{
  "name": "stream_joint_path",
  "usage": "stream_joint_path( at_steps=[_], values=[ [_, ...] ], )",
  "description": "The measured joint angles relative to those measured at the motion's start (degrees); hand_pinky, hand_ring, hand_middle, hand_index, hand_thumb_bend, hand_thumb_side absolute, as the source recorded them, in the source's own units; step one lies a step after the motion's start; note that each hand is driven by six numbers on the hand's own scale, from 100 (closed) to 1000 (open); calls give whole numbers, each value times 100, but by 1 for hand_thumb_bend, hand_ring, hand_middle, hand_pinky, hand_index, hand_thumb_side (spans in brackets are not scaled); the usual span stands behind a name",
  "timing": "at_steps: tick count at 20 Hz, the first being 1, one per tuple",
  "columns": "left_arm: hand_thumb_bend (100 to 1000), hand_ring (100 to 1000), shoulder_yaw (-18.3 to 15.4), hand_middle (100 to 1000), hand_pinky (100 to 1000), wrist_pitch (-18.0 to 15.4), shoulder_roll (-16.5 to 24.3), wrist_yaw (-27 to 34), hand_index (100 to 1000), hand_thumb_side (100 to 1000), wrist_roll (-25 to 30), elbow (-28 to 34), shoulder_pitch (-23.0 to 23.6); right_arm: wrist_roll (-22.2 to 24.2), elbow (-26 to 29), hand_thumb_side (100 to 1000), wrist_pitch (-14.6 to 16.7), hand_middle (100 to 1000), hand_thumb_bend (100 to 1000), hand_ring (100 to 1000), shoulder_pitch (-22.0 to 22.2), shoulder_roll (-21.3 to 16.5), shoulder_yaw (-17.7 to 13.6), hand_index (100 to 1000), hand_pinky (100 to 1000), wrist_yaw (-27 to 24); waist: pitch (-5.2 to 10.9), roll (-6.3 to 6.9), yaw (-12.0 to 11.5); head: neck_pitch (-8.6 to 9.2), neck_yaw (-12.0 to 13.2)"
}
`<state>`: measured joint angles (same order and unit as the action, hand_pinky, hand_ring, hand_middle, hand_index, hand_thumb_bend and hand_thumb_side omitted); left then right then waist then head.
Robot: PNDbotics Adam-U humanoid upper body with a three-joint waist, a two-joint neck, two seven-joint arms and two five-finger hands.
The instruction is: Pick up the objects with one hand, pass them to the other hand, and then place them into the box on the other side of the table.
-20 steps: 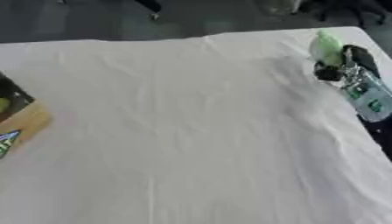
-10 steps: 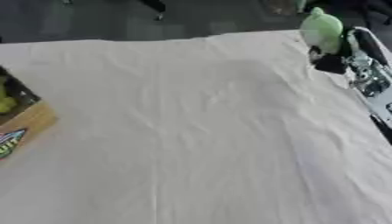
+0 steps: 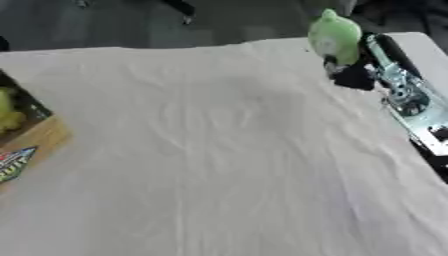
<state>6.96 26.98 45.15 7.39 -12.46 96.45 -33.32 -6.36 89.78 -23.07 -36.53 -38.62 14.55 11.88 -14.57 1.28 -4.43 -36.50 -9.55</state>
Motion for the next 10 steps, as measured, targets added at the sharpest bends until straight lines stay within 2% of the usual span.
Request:
stream_joint_path(
  at_steps=[6, 10],
  values=[
    [262, 664, 155, 571, 512, -121, 25, -101, 730, 658, 429, 35, -209, 120, 110, 306, 264, 346, 100, 484, -80, 341, 269, 554, 666, -48, 7, 23, -21, 38, 77],
    [264, 671, 366, 580, 523, -206, 30, -219, 737, 667, 897, 32, -418, 237, 188, 308, 384, 346, 100, 484, -162, 535, 439, 555, 666, 2, 41, 29, -23, 39, 117]
  ],
)
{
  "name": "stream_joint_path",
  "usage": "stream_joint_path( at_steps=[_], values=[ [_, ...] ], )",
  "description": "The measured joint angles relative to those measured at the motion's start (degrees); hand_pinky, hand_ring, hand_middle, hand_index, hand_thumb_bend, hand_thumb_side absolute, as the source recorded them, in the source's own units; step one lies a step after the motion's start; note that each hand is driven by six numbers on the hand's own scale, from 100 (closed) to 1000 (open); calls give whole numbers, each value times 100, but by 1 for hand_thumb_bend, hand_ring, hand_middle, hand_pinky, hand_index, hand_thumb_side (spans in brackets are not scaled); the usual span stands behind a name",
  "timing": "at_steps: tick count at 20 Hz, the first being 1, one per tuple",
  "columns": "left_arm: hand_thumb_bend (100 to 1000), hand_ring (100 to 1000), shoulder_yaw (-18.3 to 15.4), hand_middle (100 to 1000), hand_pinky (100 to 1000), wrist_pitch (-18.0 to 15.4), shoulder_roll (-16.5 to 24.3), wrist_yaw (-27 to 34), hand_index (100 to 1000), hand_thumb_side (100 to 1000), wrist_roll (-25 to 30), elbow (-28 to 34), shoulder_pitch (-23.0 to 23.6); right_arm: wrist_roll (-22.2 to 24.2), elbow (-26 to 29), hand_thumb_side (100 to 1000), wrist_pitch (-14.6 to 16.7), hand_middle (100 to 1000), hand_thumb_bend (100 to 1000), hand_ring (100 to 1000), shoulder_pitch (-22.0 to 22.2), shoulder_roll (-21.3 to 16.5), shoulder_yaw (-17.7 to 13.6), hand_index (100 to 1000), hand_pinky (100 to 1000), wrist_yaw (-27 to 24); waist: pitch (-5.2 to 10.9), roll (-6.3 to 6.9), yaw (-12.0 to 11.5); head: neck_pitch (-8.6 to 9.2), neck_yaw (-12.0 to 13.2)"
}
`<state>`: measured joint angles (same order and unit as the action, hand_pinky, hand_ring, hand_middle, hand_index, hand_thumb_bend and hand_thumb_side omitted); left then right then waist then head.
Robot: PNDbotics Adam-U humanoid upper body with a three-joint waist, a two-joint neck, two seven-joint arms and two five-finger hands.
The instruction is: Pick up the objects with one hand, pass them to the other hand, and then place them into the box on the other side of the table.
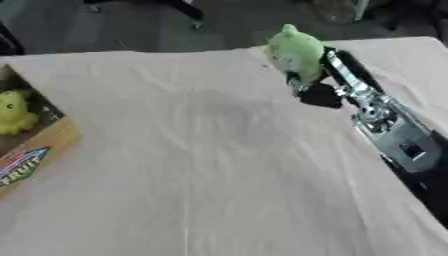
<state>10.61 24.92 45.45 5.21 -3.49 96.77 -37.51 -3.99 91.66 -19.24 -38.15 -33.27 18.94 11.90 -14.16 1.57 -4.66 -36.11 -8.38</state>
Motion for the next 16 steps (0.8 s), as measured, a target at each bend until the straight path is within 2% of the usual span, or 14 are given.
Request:
stream_joint_path(
  at_steps=[9, 16],
  values=[
    [259, 678, 648, 605, 536, -370, 4, 64, 748, 685, 1236, -305, -479, 464, 84, 314, 127, 346, 100, 483, -279, 369, 426, 554, 672, 42, 37, 1, 5, 2, 26],
    [253, 675, 1030, 598, 536, -578, -75, 81, 743, 688, 1761, -459, -731, 712, 191, 315, 162, 347, 100, 482, -452, 598, 635, 555, 671, 45, 40, 10, 5, 2, 27]
  ],
)
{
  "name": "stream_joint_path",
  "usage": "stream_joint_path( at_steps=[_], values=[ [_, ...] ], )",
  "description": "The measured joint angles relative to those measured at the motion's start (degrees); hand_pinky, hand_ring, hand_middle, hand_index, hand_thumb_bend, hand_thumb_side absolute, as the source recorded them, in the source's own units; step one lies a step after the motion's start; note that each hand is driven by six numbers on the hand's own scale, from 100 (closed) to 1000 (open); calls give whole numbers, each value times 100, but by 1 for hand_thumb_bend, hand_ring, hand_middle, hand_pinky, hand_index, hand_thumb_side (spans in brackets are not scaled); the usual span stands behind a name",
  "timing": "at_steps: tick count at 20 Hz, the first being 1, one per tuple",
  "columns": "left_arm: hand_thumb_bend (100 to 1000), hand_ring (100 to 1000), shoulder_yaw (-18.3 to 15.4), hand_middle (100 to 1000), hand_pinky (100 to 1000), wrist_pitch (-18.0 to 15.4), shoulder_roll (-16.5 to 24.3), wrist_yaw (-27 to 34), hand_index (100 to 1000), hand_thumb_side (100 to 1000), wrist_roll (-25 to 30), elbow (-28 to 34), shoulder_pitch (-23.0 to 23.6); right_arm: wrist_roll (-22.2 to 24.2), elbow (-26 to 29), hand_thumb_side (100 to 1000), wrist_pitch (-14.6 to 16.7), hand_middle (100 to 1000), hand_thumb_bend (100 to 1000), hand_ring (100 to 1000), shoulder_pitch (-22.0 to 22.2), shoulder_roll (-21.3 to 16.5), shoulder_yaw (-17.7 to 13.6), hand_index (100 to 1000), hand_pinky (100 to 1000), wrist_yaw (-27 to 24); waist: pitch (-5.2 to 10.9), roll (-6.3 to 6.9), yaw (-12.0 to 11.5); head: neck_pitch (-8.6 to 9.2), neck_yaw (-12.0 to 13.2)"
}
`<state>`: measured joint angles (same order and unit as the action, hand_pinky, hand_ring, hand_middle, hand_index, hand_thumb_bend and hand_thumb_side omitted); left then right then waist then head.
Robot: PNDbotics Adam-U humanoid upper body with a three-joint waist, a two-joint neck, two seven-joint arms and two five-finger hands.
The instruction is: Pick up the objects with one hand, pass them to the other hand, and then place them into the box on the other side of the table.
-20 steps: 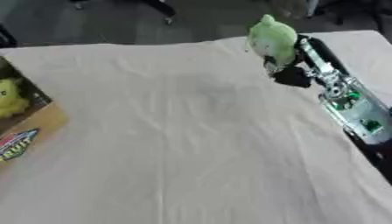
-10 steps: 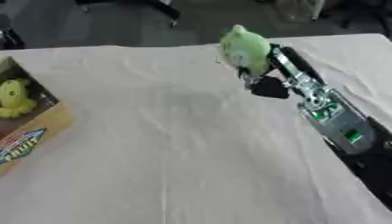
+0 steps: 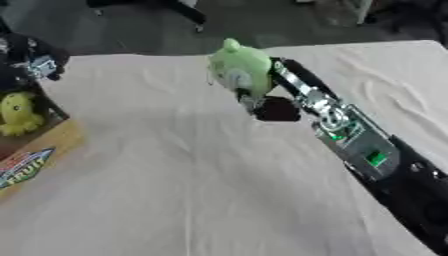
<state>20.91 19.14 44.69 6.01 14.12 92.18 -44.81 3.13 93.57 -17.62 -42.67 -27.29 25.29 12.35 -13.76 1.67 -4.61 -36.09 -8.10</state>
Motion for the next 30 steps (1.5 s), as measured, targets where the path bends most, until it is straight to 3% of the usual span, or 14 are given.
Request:
stream_joint_path(
  at_steps=[5, 12, 21, 30],
  values=[
    [260, 682, 162, 609, 546, 21, -55, 3, 748, 686, 148, 218, -183, 181, 1, 314, 13, 348, 100, 484, -74, 142, 146, 556, 672, 69, 2, 7, -13, -1, 0],
    [250, 686, 441, 615, 552, 360, -161, -124, 750, 685, 334, 506, -408, 334, 0, 312, 39, 348, 100, 483, -144, 297, 293, 555, 671, 172, 5, 11, -17, -1, 21],
    [239, 679, 684, 608, 539, 729, -464, -196, 747, 702, 136, 611, -653, 427, 0, 311, 64, 348, 100, 483, -204, 460, 430, 555, 672, 299, 5, 12, -19, 0, 69],
    [227, 685, 843, 615, 546, 1016, -752, -327, 749, 663, -155, 736, -771, 439, 0, 306, 91, 351, 100, 487, -237, 603, 492, 557, 678, 469, 6, 22, -21, 2, 135]
  ],
)
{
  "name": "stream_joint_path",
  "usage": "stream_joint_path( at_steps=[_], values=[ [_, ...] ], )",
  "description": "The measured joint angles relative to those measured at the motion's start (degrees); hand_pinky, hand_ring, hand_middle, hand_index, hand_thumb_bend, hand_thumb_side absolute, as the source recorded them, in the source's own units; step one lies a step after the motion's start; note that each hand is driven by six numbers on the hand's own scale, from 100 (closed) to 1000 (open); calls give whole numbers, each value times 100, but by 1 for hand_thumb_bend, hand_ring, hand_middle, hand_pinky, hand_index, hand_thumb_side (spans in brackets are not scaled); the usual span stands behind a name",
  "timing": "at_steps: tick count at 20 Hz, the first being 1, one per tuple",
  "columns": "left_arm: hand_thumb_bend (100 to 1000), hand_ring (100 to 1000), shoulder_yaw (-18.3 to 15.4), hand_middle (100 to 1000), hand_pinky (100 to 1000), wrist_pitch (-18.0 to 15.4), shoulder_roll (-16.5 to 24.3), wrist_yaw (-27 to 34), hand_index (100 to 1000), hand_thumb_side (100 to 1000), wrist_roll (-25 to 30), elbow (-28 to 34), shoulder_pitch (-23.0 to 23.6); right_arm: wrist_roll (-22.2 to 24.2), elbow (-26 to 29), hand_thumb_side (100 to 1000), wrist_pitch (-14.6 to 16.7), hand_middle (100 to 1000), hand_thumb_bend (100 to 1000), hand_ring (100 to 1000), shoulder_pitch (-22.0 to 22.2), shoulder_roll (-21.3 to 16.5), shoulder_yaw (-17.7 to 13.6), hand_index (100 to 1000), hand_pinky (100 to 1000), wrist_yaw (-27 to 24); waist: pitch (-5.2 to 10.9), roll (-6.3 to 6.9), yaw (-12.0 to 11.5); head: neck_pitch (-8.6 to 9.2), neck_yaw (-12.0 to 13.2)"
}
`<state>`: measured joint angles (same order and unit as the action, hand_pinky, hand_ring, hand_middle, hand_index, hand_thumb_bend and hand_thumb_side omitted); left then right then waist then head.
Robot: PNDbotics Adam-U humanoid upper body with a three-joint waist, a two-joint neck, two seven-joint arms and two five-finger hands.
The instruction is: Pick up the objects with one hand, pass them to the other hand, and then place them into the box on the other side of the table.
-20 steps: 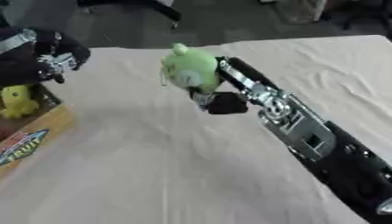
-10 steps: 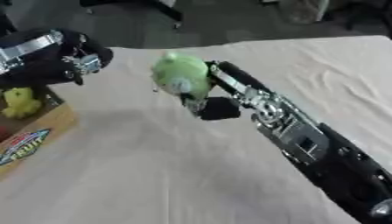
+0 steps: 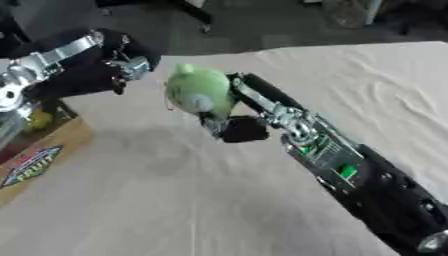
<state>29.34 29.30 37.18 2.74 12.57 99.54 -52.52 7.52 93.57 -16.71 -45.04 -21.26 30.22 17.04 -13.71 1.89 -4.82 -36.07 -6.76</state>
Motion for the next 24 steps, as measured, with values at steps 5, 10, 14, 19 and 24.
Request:
stream_joint_path(
  at_steps=[5, 10, 14, 19, 24],
  values=[
    [293, 707, 41, 627, 571, -160, -40, 18, 775, 642, 167, 79, 6, 30, 0, 301, 53, 351, 100, 487, -26, 39, 30, 557, 677, 185, 0, 3, 0, 0, 10],
    [216, 694, -43, 596, 560, -627, -28, 172, 785, 127, 466, 42, 121, 62, 0, 299, 98, 350, 100, 486, -31, 41, 65, 556, 677, 237, 0, 7, -6, 13, -3],
    [241, 701, -58, 597, 569, -793, 10, 181, 765, 100, 680, -2, 125, 72, 0, 298, 95, 350, 100, 486, -36, 46, 94, 555, 676, 237, 0, 2, -15, 49, -17],
    [281, 721, -127, 619, 601, -870, 35, -4, 780, 100, 1118, 134, 125, 90, -1, 296, 77, 349, 100, 486, -36, 46, 127, 554, 675, 243, -1, 4, -23, 54, -44],
    [323, 770, -259, 684, 681, -944, 116, -751, 807, 100, 1734, 452, 122, 93, -2, 293, 78, 352, 100, 489, -38, 78, 161, 556, 681, 292, -1, 14, -28, 103, -81]
  ],
)
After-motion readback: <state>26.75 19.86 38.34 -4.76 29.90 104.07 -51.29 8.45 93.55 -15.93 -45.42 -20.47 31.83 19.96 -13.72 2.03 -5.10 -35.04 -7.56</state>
